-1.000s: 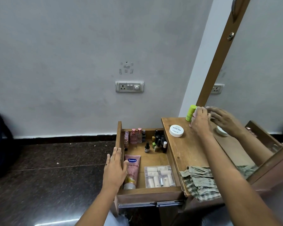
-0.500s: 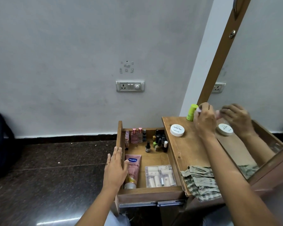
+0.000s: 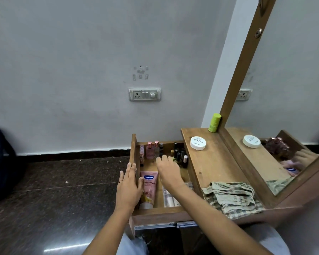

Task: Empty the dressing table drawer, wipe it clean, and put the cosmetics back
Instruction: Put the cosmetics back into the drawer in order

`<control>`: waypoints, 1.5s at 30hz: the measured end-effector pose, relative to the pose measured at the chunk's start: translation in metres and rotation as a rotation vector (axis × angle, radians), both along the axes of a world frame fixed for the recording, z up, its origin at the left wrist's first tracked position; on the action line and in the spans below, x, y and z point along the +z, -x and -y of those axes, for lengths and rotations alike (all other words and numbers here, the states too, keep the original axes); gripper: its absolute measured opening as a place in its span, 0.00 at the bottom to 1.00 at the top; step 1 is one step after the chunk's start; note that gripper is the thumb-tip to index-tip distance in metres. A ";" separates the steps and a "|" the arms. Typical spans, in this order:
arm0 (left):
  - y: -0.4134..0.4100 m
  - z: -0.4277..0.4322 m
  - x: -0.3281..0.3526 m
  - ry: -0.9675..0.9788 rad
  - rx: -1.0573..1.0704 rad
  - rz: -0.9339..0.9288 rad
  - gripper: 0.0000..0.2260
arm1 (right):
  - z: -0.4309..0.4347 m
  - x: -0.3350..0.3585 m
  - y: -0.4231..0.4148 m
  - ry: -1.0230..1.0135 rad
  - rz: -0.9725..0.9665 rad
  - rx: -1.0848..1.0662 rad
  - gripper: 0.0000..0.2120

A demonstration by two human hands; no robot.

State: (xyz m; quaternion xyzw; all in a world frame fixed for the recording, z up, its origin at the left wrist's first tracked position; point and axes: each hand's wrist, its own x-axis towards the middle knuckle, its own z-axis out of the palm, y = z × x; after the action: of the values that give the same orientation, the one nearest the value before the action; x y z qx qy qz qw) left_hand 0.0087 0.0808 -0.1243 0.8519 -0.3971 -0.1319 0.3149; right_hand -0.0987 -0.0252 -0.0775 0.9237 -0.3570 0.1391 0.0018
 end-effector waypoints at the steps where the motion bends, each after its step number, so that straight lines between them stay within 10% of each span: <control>1: 0.000 0.000 0.000 0.002 -0.001 0.000 0.28 | 0.000 -0.007 -0.003 -0.027 -0.045 -0.032 0.14; 15: -0.001 0.001 -0.003 0.026 -0.013 -0.035 0.28 | 0.011 -0.041 -0.006 -0.195 -0.290 -0.173 0.19; 30: -0.001 0.001 -0.002 0.027 -0.004 -0.041 0.28 | 0.058 -0.011 -0.011 -0.290 0.047 -0.254 0.13; 45: -0.002 0.000 -0.003 0.060 -0.019 -0.057 0.28 | 0.097 -0.016 -0.044 -0.239 -0.150 -0.236 0.11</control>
State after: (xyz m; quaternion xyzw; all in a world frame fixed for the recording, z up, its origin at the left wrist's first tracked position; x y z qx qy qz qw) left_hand 0.0109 0.0807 -0.1273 0.8341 -0.4000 -0.1470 0.3502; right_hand -0.0547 -0.1226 -0.0932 0.8768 -0.4758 0.0255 -0.0651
